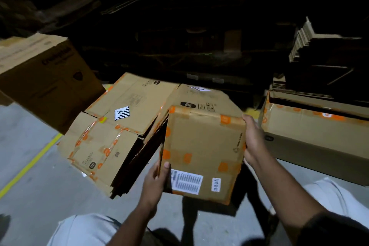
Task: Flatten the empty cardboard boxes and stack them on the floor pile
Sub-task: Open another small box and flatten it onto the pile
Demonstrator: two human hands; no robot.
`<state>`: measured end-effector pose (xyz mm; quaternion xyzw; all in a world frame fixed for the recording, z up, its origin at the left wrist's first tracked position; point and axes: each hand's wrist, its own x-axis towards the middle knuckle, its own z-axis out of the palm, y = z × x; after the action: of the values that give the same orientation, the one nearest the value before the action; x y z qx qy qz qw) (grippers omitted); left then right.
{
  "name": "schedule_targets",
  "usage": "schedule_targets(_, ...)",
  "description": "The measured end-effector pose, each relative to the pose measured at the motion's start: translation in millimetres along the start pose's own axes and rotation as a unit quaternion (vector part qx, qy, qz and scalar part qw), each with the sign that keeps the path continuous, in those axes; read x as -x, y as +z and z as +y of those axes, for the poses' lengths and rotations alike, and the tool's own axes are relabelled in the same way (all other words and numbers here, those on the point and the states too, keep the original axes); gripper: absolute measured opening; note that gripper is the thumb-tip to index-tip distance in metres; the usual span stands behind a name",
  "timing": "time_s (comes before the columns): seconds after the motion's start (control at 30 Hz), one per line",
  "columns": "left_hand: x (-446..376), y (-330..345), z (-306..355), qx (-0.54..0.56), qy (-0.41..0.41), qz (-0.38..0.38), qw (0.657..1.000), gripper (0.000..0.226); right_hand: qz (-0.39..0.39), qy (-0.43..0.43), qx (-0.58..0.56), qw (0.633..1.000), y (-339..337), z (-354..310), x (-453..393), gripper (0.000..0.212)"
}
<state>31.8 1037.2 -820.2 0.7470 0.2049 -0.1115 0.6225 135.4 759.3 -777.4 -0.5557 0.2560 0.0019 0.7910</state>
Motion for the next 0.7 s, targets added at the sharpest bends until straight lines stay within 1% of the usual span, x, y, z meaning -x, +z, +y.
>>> schedule_targets(0.03,-1.9,13.8,-1.8,0.021,-0.018,-0.010,1.000,0.052,0.002,-0.034,0.021,0.999,2.1,-5.1,-2.8,0.035)
schedule_targets(0.07,-5.5,27.4,-3.8,0.030,-0.037,-0.016,0.999,0.047,-0.005,-0.062,0.051,0.997,5.0,-7.2,-3.5,0.046)
schedule_targets(0.13,-14.6,50.0,-9.8,0.042,-0.093,-0.022,0.995,0.048,-0.034,-0.102,0.144,0.984,11.4,-0.2,2.2,0.069)
schedule_targets(0.17,-19.2,57.6,-15.4,0.054,-0.126,-0.023,0.990,0.049,-0.053,-0.127,0.208,0.968,13.6,9.3,7.5,0.074)
schedule_targets(0.2,-22.5,63.8,-20.6,0.070,-0.156,-0.019,0.985,0.050,-0.073,-0.157,0.283,0.943,16.6,19.8,15.1,0.077)
schedule_targets(0.27,-28.2,70.2,-34.1,0.097,-0.203,0.001,0.974,0.050,-0.115,-0.221,0.411,0.877,24.8,41.0,23.6,0.086)
schedule_targets(0.37,-27.4,67.3,-42.2,0.112,-0.264,0.040,0.957,0.042,-0.194,-0.290,0.495,0.796,38.6,66.5,20.8,0.093)
schedule_targets(0.4,-25.3,64.0,-43.8,0.102,-0.283,0.034,0.953,0.039,-0.219,-0.305,0.514,0.771,42.5,74.8,19.3,0.093)
schedule_targets(0.47,-23.5,57.0,-48.9,0.057,-0.305,-0.009,0.951,0.034,-0.265,-0.317,0.547,0.728,48.9,89.2,20.6,0.093)
schedule_targets(0.5,-21.3,54.2,-49.8,0.039,-0.311,-0.034,0.949,0.032,-0.288,-0.306,0.565,0.710,49.8,97.1,22.0,0.093)
schedule_targets(0.57,-15.8,50.4,-49.8,0.024,-0.329,-0.069,0.941,0.033,-0.329,-0.238,0.614,0.677,42.9,116.8,22.3,0.094)
schedule_targets(0.63,-15.6,45.2,-53.2,0.016,-0.360,-0.057,0.931,0.028,-0.343,-0.126,0.657,0.659,23.4,138.3,17.2,0.088)
schedule_targets(0.67,-15.3,41.9,-54.2,0.009,-0.369,-0.038,0.929,0.019,-0.343,-0.072,0.674,0.650,11.1,148.8,14.1,0.085)
schedule_targets(0.7,-17.2,38.6,-58.9,-0.013,-0.362,-0.003,0.932,0.011,-0.346,-0.038,0.690,0.635,-0.7,158.0,11.9,0.085)
